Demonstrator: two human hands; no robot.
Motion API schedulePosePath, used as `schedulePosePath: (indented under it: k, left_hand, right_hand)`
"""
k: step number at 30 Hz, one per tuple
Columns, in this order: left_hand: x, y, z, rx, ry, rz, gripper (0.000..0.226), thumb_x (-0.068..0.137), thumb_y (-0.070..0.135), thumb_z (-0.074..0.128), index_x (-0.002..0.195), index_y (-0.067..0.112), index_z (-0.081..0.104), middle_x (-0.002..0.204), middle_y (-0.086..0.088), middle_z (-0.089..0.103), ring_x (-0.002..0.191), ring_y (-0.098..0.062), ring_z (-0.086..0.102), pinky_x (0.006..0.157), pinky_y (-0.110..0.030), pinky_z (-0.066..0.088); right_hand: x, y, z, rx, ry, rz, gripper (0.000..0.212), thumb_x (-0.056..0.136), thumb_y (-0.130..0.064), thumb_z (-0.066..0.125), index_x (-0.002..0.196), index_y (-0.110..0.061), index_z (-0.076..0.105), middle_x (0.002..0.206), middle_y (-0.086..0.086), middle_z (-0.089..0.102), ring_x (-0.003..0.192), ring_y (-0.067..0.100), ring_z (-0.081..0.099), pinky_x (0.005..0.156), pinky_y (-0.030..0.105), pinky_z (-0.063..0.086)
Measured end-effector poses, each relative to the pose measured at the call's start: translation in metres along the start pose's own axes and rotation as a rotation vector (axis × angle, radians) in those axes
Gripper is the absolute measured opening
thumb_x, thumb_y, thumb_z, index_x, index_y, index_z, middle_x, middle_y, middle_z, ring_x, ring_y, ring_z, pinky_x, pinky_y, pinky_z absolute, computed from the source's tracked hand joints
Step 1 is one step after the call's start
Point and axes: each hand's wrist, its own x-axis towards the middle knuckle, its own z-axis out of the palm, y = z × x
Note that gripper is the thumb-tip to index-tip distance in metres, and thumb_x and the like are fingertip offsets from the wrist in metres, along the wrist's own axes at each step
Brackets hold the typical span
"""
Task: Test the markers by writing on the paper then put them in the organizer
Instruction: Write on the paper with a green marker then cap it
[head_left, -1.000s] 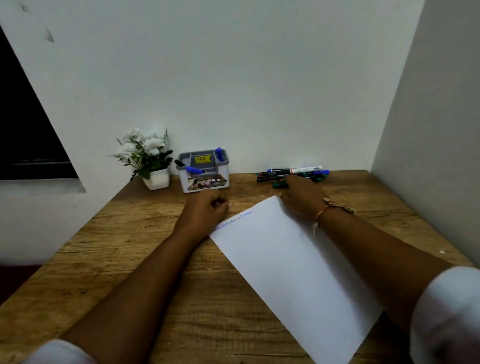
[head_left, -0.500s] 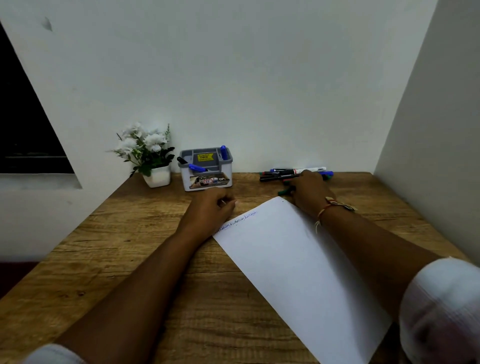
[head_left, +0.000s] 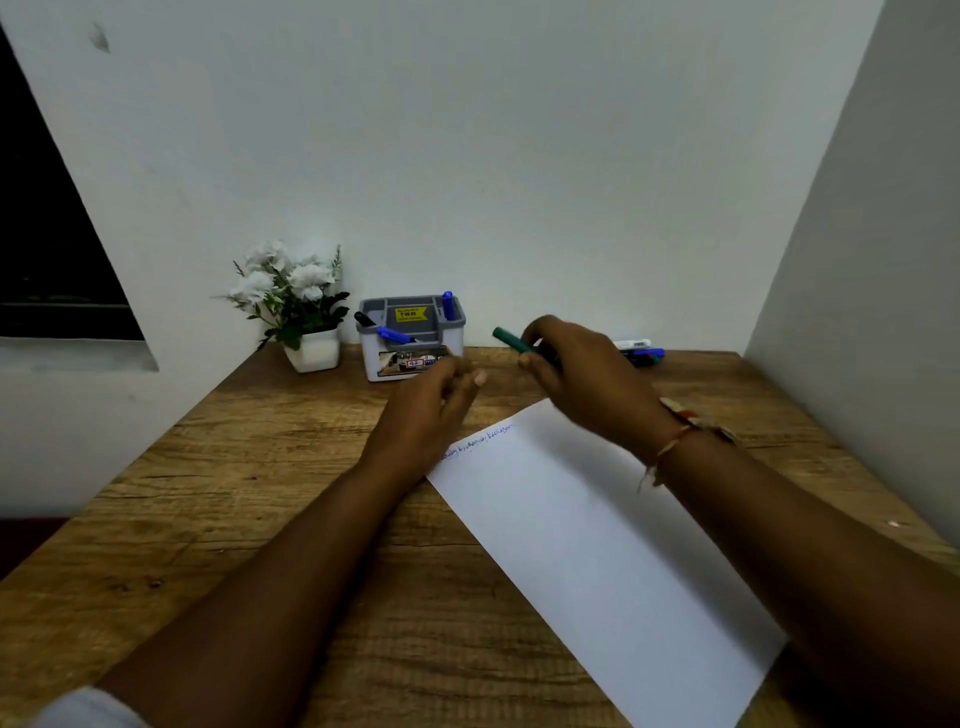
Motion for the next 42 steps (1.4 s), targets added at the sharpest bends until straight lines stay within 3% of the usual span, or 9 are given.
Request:
schedulePosePath:
  k: [5,9,14,19,22,30,35,39,42]
  left_hand:
    - [-0.006,0.008,0.004,-0.102,-0.024,0.074,0.043,0.099,0.054,0.035,0.102,0.023,0.065,0.087,0.014,0.067,0.084,0.006,0.062,0.07,-0.021,0.047]
    - [-0.006,0.009,0.007,-0.119,-0.018,0.106,0.04,0.1,0.047,0.041,0.094,0.016,0.067,0.081,0.008,0.067,0.077,0.001,0.063,0.068,-0.027,0.049]
    - [-0.005,0.003,0.011,-0.122,-0.028,0.062,0.041,0.099,0.052,0.043,0.095,0.019,0.067,0.086,0.004,0.069,0.083,-0.012,0.067,0.076,-0.048,0.056]
    - [-0.005,0.009,0.011,-0.191,-0.023,0.031,0.038,0.102,0.043,0.045,0.1,0.012,0.067,0.091,-0.001,0.068,0.081,-0.009,0.067,0.076,-0.043,0.058]
    - [-0.004,0.008,0.01,-0.256,0.007,-0.001,0.034,0.102,0.039,0.045,0.104,0.012,0.067,0.097,-0.002,0.068,0.088,-0.011,0.067,0.08,-0.039,0.059]
    - [0.009,-0.003,0.004,-0.413,0.246,-0.117,0.013,0.105,0.029,0.042,0.101,0.029,0.055,0.106,-0.004,0.068,0.1,-0.018,0.07,0.087,-0.043,0.058]
    - [0.008,-0.005,0.007,-0.26,0.171,-0.14,0.007,0.105,0.026,0.044,0.108,0.021,0.047,0.079,-0.002,0.061,0.068,-0.014,0.063,0.063,-0.029,0.054]
    - [0.007,-0.009,0.01,0.099,-0.043,0.03,0.01,0.101,0.015,0.05,0.101,0.012,0.06,0.095,0.001,0.055,0.085,-0.013,0.052,0.068,-0.013,0.038]
    - [0.007,-0.015,0.017,0.223,-0.215,0.062,0.01,0.097,0.018,0.056,0.095,0.022,0.065,0.1,0.002,0.057,0.094,-0.014,0.055,0.072,-0.021,0.039]
  right_hand:
    - [-0.027,-0.007,0.011,0.11,-0.058,-0.099,0.013,0.101,-0.026,0.064,0.101,-0.022,0.077,0.075,-0.01,0.062,0.065,0.002,0.054,0.062,0.023,0.037]
    - [-0.035,-0.006,0.015,0.156,-0.072,-0.16,0.028,0.099,-0.021,0.067,0.126,-0.018,0.074,0.092,-0.002,0.077,0.071,-0.022,0.054,0.065,0.001,0.036]
    - [-0.034,0.0,0.02,0.175,-0.077,-0.152,0.034,0.101,-0.023,0.065,0.134,-0.023,0.07,0.107,0.001,0.08,0.079,-0.003,0.059,0.066,0.002,0.037]
    - [-0.033,0.002,0.021,0.196,-0.065,-0.165,0.038,0.102,-0.024,0.064,0.139,-0.025,0.066,0.111,0.003,0.079,0.07,-0.025,0.051,0.066,-0.001,0.035]
    - [-0.03,0.007,0.021,0.146,-0.134,-0.135,0.037,0.104,-0.031,0.058,0.141,-0.032,0.062,0.083,-0.008,0.071,0.068,-0.009,0.055,0.06,0.009,0.035]
    - [-0.031,0.03,0.019,0.475,-0.135,0.266,0.026,0.106,-0.015,0.043,0.12,-0.03,0.059,0.09,-0.005,0.072,0.067,0.01,0.06,0.061,0.024,0.045]
    - [-0.028,0.02,0.021,1.1,-0.092,0.613,0.023,0.105,-0.003,0.047,0.1,-0.014,0.066,0.09,0.007,0.071,0.07,0.009,0.07,0.061,0.018,0.057]
    - [-0.029,0.023,0.03,1.042,-0.074,0.596,0.012,0.104,-0.02,0.061,0.096,-0.013,0.066,0.08,0.002,0.071,0.065,0.003,0.069,0.058,0.015,0.054]
    - [-0.025,0.025,0.035,0.912,0.011,0.55,0.021,0.106,-0.027,0.057,0.091,-0.014,0.065,0.067,0.0,0.062,0.051,0.003,0.056,0.045,0.014,0.041]
